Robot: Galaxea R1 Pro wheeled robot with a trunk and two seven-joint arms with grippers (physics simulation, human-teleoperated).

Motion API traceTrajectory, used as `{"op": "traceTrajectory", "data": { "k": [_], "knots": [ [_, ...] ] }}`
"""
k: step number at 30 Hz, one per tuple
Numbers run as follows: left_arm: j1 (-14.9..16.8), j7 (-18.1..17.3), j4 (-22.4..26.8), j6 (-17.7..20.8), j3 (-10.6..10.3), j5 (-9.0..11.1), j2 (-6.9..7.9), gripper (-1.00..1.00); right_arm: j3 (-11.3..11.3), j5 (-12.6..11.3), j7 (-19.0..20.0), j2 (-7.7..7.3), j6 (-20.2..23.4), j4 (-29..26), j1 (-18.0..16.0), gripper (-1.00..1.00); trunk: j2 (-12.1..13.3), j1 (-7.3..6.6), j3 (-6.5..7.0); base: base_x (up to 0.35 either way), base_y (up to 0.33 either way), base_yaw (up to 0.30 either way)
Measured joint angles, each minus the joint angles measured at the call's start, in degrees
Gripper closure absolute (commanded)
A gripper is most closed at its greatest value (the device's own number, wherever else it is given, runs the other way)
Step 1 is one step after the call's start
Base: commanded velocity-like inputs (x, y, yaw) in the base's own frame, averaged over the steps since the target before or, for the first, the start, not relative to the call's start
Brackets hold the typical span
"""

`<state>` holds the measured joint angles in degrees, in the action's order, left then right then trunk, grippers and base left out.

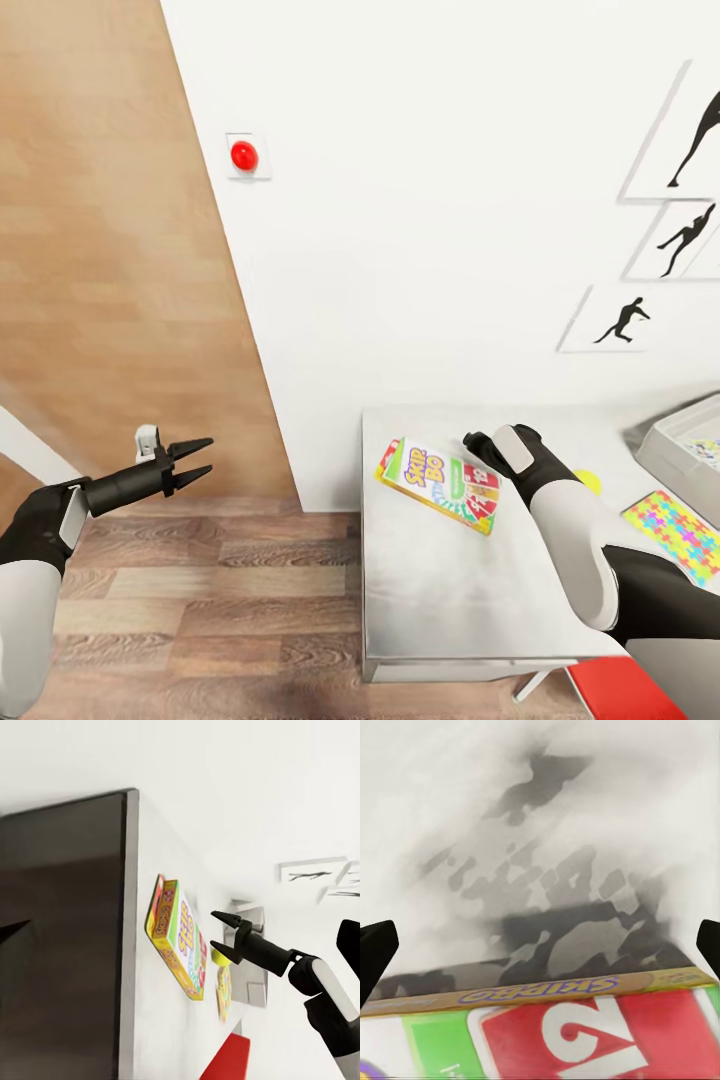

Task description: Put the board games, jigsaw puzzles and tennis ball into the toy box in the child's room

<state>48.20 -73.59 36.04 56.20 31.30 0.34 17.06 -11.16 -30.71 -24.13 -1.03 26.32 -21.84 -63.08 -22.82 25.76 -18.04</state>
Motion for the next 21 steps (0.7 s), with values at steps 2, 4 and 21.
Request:
{"op": "traceTrajectory", "data": {
  "k": [2, 4, 21],
  "knots": [
    [0.0, 0.0, 0.0, 0.0, 0.0, 0.0, 0.00, -1.00, 0.0, 0.0, 0.0, 0.03, 0.0, 0.0, 0.0, -1.00, 0.0, -0.01, -0.02, -0.032, 0.000, 0.000],
    [0.0, 0.0, 0.0, 0.0, 0.0, 0.0, 0.00, -1.00, 0.0, 0.1, 0.0, 0.02, 0.0, 0.0, 0.0, -1.00, 0.0, -0.01, -0.03, -0.020, 0.000, 0.000],
    [0.0, 0.0, 0.0, 0.0, 0.0, 0.0, 0.00, -1.00, -0.1, 0.0, 0.1, -0.03, 0.2, 0.0, 0.0, -1.00, 0.0, -0.01, -0.05, -0.017, 0.000, 0.000]
  ]
}}
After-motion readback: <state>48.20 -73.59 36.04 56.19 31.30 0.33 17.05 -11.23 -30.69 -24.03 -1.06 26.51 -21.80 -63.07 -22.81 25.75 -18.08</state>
